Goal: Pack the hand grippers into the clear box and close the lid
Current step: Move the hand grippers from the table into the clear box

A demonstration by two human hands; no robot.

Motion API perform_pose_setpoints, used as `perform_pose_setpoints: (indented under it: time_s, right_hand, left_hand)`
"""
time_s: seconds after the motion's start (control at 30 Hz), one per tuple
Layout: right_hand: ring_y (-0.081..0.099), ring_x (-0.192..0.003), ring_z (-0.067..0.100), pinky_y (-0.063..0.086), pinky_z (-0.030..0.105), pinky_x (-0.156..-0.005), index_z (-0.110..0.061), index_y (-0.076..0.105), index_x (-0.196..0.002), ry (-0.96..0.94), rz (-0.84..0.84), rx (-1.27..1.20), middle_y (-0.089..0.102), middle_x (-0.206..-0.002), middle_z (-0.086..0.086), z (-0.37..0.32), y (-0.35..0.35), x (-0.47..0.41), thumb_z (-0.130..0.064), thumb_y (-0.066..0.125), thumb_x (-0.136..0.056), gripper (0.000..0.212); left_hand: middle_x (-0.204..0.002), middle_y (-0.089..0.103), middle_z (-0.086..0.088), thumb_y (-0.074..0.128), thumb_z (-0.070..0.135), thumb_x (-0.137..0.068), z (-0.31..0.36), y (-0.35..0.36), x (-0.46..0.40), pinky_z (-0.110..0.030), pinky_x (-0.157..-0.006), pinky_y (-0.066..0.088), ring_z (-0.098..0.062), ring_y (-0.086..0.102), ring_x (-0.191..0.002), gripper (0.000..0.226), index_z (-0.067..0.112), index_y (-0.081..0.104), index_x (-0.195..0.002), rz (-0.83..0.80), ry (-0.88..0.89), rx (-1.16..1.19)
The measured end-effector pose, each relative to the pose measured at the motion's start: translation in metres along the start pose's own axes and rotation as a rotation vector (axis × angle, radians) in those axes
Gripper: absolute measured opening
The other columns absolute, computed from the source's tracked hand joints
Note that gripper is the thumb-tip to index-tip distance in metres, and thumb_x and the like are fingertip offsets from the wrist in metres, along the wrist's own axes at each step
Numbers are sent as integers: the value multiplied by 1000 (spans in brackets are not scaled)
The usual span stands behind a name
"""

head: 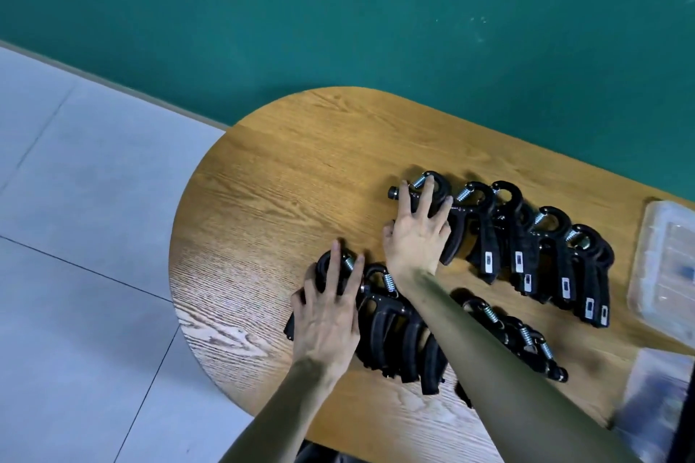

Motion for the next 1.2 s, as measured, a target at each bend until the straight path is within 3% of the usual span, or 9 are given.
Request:
perform_pose_setpoints:
  time_s: [0.2, 0.4, 0.57, 0.73, 1.0, 1.2]
  right_hand:
    - [23, -142, 50, 37, 56, -98, -26, 27, -155, -7, 22, -29, 1, -168, 9, -2, 1, -8, -13, 64, -85, 81]
    - [31, -135, 44, 36, 50, -93, -27, 28, -156, -105, 81, 6, 4, -168, 9, 1, -26, 10, -11, 61, -82, 83]
    - [38, -130, 46, 41, 53, -89, -21, 38, -153, -134, 136, 18, 12, -167, 11, 22, -67, 48, -15, 66, -81, 78]
    - [38, -129, 46, 42, 55, -88, -22, 47, -148, -92, 239, -13, 19, -166, 10, 63, -111, 92, -14, 69, -78, 73]
    - [39, -128, 44, 42, 54, -88, -24, 48, -147, 24, 354, 16, 24, -164, 11, 163, -162, 153, -14, 70, -77, 74]
    - [39, -130, 44, 41, 54, -89, -25, 46, -148, 144, 393, -15, 24, -164, 10, 263, -183, 196, -12, 65, -75, 77]
  left_hand:
    - [-154, -50, -8, 52, 17, -102, 0, -5, -1, -56, -115, 32, -45, 20, -146, 99, 29, -32, -153, -20, -33, -85]
    - [-153, -50, -11, 49, 14, -102, -2, -27, 4, -56, -112, 36, -45, 24, -141, 98, 24, -35, -151, -20, -90, -109]
    - [-155, -47, -11, 46, 11, -100, 24, -69, 11, -53, -104, 36, -42, 29, -130, 94, 25, -29, -155, 54, -93, -134]
    - [-163, -35, -13, 48, 23, -101, 73, -95, 20, -45, -89, 37, -37, 36, -116, 87, 26, -16, -160, 191, -55, -185]
    - [-165, -30, -10, 44, 22, -103, 185, -84, 62, -45, -91, 39, -32, 37, -109, 81, 28, -12, -161, 274, 130, -121]
    - [-169, -20, -8, 50, 19, -100, 295, -48, 90, -52, -94, 39, -41, 33, -125, 80, 28, 0, -163, 317, 267, -59]
Point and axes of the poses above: each hand's wrist, its own x-axis away from the middle knuckle, its own y-axis out of the palm, z = x × y, the point moved 3 cm from there along -x, towards the middle knuckle
